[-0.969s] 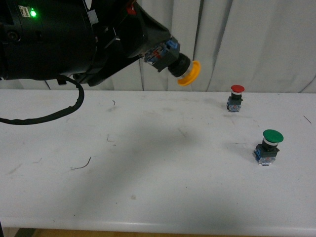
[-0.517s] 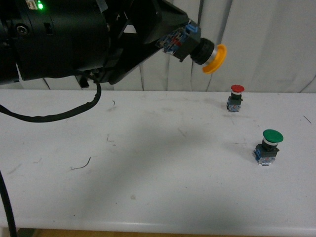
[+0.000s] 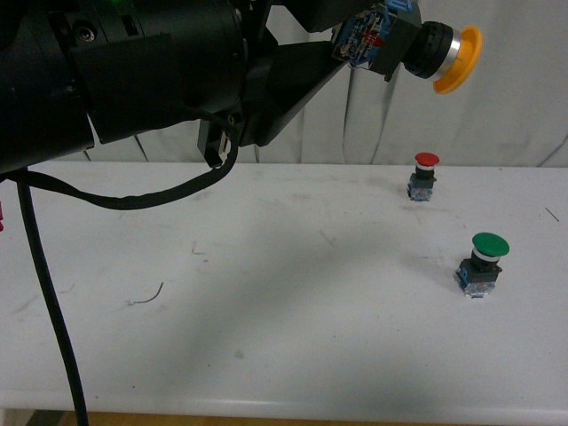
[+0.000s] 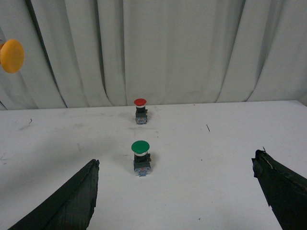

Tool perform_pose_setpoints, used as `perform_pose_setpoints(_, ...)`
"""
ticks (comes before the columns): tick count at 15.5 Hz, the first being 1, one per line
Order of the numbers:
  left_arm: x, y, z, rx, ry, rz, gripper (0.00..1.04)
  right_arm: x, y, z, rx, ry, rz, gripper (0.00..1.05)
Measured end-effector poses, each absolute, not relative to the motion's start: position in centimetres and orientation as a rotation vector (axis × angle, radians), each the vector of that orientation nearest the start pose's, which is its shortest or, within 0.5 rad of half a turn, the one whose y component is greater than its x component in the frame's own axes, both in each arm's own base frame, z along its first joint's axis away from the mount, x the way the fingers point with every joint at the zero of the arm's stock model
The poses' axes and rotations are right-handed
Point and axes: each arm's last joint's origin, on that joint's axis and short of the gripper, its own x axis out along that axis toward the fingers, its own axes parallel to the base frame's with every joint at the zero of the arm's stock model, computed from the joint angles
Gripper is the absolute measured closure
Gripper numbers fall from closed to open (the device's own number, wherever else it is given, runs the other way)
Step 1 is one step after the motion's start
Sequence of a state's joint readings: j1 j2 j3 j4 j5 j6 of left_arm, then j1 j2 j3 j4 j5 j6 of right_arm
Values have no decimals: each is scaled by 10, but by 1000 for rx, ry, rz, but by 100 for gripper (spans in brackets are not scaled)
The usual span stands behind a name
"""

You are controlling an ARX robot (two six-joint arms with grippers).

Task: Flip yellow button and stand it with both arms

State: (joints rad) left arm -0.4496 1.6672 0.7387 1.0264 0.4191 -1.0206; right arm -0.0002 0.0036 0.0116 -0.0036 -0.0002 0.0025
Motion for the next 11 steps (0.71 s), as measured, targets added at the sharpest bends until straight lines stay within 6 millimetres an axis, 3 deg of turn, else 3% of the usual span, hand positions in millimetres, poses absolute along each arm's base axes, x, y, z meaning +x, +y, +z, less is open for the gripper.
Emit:
perform_pose_setpoints(5,295,-157,214,-952,361,-828,70,97,0,168,3,-13,0,6)
perform_pose_setpoints(7,295,-157,212,-948,372,-817,70,103,-5,191,28,-262,16,6)
perform_pose_setpoints(10,296,-155,211,-932,378,-805,70,149,-10,196,80,-279,32,6)
perform_pose_setpoints(11,296,-155,211,-929,378,-803,70,173,-10,210,98,-321,46,6)
